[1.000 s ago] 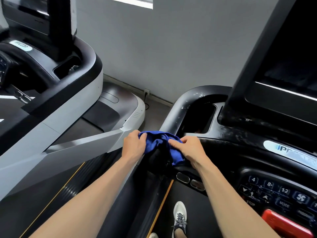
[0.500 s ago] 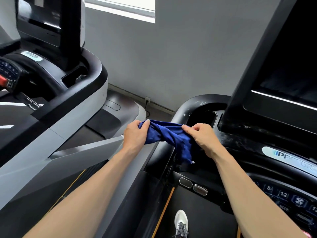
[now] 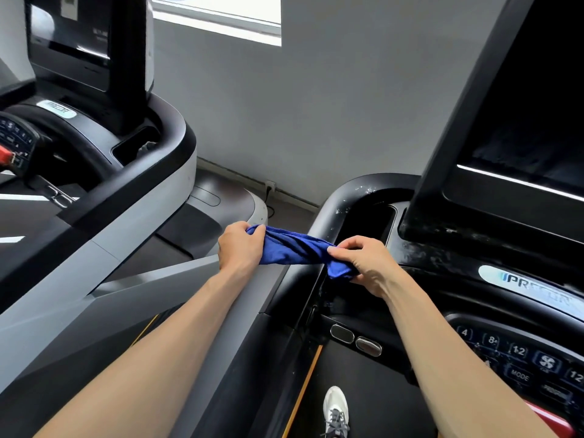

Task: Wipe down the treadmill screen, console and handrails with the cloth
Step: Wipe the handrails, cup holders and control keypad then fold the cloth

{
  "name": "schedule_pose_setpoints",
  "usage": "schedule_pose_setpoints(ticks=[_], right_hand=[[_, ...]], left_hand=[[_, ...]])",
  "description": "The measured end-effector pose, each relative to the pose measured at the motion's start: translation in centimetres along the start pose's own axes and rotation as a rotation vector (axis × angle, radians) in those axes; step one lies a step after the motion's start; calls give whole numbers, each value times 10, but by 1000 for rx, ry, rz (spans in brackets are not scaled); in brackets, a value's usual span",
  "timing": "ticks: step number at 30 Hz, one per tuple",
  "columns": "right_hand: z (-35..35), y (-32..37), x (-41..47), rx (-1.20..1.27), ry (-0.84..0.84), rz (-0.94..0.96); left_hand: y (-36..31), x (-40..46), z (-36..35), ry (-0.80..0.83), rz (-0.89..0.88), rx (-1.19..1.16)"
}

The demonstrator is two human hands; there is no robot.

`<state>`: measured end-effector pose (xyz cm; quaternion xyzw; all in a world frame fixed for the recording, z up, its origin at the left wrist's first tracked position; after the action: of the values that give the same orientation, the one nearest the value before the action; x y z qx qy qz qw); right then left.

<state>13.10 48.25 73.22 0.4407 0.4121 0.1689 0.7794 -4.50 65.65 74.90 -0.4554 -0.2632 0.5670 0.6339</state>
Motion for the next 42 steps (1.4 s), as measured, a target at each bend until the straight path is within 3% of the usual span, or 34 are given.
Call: schedule_pose_setpoints(ticks=[6,8,11,13,14,16,19,22,24,29,34,36,39,42], right_hand=[[-9,8,-2,92,-182,-82],[-26,15,-8,249,-75,-77],[-39,18,-16,355,98,-156],[-35,6,-14,424,94,-193],[-31,-1,-12,480,57,-201],[-18,-14,0,394,-134,-90],[-19,-21,8,-146,-465,351],[-75,-45,0,-612,-343,686],[-100,-69,-10,-744,-359,704],[-94,-81,-24,-659,-396,683],[-51,-36,65,-582,-503,435],[-58,-43,61,-625,-531,421],[-85,-68,4,-667,-456,513],[-73,-59,30,-768,-473,698]], left_hand=[[-11,-20,-16,40,-19,-114],[-20,-37,-33,178,-87,-137],[-21,-61,-61,541,-222,-23],[-17,-73,-69,774,-211,-52],[-14,-74,-67,791,-180,-109],[-9,-67,-58,612,-177,-173],[14,-50,-46,291,-153,-54],[39,-45,-47,273,-130,50],[51,-45,-49,292,-160,77],[61,-44,-57,303,-186,-16],[65,-32,-70,263,-192,-11],[64,-28,-73,254,-177,-41],[58,-23,-80,234,-178,-91],[52,-19,-90,241,-172,-138]])
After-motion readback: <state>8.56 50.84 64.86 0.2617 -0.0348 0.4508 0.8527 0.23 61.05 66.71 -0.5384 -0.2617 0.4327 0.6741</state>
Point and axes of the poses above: each hand's wrist, its own x-axis towards the middle knuckle, its own z-axis out of the back of the hand, y = z × x, the point moved 3 cm from there along x, towards the middle knuckle, and after that the axes turned 12 degrees about -x, right-handed, at the moved point
